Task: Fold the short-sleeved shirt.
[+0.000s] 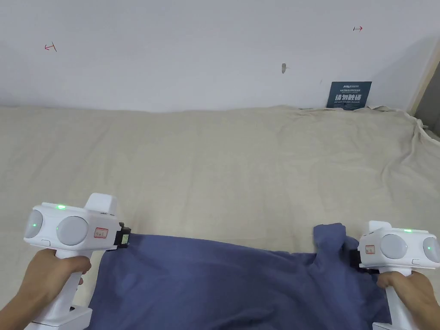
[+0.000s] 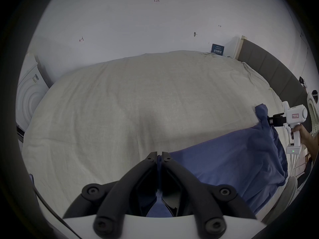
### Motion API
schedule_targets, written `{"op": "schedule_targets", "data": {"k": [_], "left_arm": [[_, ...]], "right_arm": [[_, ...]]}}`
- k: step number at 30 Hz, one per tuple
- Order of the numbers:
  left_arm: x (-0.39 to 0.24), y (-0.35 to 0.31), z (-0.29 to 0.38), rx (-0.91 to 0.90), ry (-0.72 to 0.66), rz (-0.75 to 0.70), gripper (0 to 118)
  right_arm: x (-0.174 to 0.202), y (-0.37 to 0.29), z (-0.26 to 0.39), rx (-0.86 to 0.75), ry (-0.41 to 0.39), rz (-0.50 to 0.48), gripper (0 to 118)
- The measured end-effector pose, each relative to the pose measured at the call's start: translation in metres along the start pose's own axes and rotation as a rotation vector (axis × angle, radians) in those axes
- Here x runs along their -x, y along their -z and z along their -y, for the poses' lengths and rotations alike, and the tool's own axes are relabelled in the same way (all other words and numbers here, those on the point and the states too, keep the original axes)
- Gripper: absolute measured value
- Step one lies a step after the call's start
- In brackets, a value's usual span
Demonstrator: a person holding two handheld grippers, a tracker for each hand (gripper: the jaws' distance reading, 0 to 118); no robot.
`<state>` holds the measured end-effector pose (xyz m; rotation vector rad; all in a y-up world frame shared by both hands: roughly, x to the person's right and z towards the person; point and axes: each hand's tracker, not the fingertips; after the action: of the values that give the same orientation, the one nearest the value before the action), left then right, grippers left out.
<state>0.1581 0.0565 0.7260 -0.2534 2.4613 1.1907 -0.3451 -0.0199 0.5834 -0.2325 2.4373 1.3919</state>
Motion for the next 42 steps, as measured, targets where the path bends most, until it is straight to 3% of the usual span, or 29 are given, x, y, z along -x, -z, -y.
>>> {"op": "schedule_targets", "data": {"k": [9,18,28,42], "left_arm": [[0.004,-0.02,0.009,-0.021,-0.06,-0.004,0],[0.019,-0.078,-0.017,-0.131,-0.13,-0.042,0],[0.038,-0.173,-0.118,-0.361,-0.167,-0.128,0],[0.041,-0.266,-0.222,-0.58,-0.125,-0.192,0]], "right_arm": [[-0.016,-0.091,-0.01,-0.194,0.014,-0.078,0],[-0.026,-0.207,-0.06,-0.424,-0.007,-0.123,0],[-0.021,-0.302,-0.136,-0.663,-0.002,-0.16,0],[0.004,-0.413,-0.217,-0.896,-0.018,-0.106,0]]}}
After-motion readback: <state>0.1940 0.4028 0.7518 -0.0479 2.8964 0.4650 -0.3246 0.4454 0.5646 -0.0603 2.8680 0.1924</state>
